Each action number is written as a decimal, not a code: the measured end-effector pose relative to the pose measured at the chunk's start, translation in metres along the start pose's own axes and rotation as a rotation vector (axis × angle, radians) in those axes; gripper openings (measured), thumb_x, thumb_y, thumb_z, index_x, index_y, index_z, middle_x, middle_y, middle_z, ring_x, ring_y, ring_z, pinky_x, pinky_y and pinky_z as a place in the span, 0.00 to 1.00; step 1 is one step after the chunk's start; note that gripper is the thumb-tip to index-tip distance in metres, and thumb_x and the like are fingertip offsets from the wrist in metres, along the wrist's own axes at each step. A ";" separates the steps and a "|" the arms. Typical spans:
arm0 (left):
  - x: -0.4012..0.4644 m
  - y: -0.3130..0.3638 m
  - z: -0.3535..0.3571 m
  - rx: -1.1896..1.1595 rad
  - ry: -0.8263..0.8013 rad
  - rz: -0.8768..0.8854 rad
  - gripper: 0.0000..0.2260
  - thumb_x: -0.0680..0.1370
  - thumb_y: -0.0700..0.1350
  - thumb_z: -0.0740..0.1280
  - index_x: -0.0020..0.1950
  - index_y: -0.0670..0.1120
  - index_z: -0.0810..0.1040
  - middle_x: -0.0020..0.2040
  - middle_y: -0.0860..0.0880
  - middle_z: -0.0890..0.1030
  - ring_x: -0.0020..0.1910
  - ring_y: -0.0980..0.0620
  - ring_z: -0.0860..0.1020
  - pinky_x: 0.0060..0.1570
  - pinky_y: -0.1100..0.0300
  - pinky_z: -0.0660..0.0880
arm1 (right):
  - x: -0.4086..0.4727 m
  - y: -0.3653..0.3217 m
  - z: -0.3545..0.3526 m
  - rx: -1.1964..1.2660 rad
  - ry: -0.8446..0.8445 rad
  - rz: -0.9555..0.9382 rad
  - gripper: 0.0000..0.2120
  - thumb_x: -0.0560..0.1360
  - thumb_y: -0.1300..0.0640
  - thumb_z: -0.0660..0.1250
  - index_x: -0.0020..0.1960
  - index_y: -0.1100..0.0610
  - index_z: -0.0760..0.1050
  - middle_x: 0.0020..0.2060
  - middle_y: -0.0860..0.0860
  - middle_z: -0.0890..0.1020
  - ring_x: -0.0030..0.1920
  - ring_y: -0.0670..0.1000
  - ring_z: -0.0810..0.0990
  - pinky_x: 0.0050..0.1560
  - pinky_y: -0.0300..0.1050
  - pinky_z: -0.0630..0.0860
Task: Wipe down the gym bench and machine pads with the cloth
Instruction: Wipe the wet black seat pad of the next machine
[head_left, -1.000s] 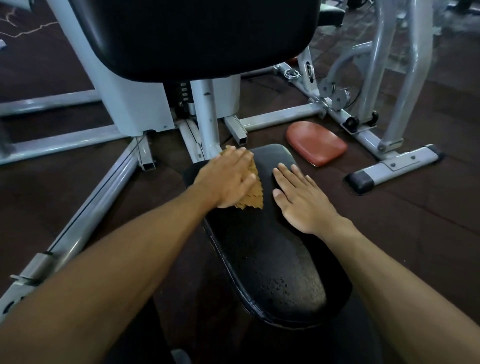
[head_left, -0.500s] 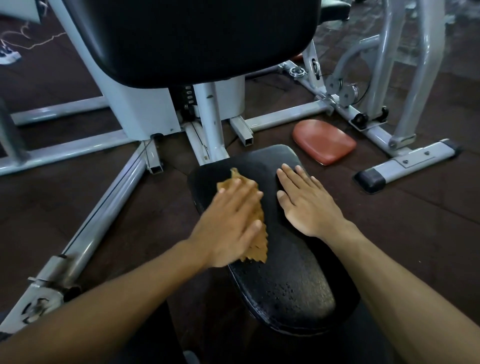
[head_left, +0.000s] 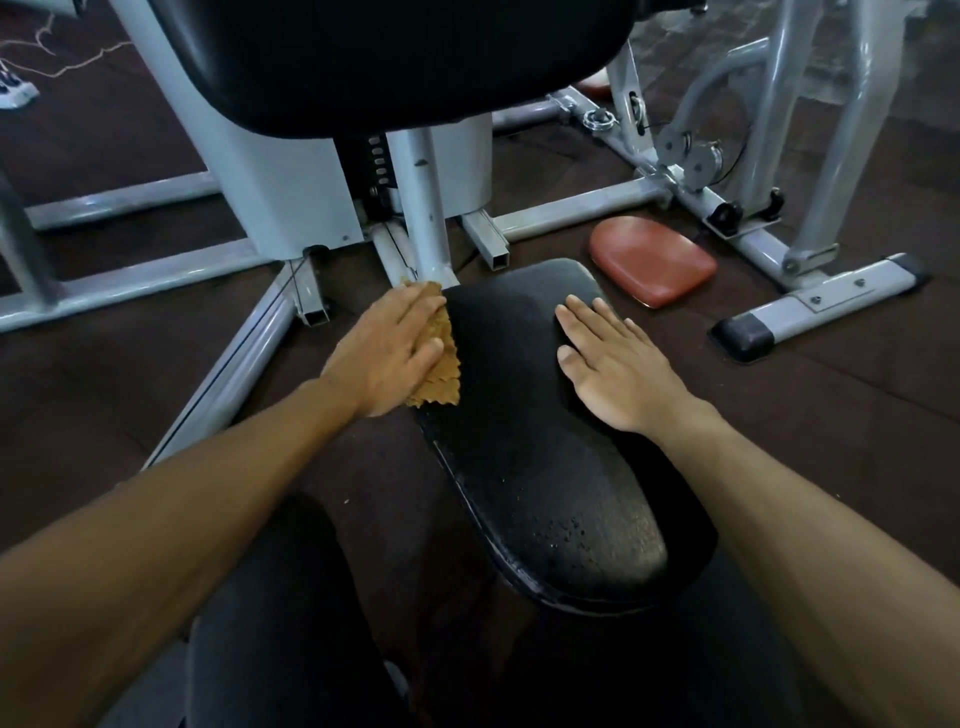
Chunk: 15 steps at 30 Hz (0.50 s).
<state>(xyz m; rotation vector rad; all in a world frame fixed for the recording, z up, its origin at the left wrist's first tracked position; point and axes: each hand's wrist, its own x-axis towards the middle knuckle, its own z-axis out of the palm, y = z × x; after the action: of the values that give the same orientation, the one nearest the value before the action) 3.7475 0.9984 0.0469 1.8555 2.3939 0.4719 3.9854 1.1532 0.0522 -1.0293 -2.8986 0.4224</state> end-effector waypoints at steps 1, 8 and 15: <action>-0.012 0.003 0.000 -0.018 -0.003 0.012 0.29 0.79 0.59 0.49 0.77 0.47 0.61 0.78 0.47 0.58 0.77 0.50 0.53 0.75 0.47 0.53 | 0.000 -0.001 0.000 -0.008 0.001 0.002 0.26 0.82 0.47 0.47 0.79 0.48 0.49 0.79 0.44 0.48 0.78 0.47 0.45 0.76 0.50 0.45; -0.071 0.073 0.012 -0.077 -0.056 0.247 0.26 0.81 0.55 0.51 0.76 0.44 0.63 0.78 0.45 0.58 0.78 0.47 0.49 0.74 0.40 0.53 | -0.001 -0.005 0.001 -0.004 0.004 -0.002 0.26 0.82 0.49 0.48 0.79 0.51 0.51 0.79 0.46 0.50 0.78 0.49 0.46 0.76 0.52 0.46; -0.095 0.195 0.028 0.063 -0.187 0.513 0.29 0.78 0.54 0.55 0.77 0.45 0.59 0.78 0.42 0.57 0.78 0.44 0.50 0.75 0.51 0.43 | -0.003 0.001 -0.018 0.771 0.154 0.154 0.17 0.81 0.59 0.60 0.69 0.55 0.73 0.70 0.49 0.72 0.71 0.45 0.66 0.74 0.41 0.56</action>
<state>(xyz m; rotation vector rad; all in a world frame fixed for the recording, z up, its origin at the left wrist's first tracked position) 3.9615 0.9562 0.0643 2.4202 1.8231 0.2361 3.9908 1.1561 0.0700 -1.0578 -2.1848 1.2630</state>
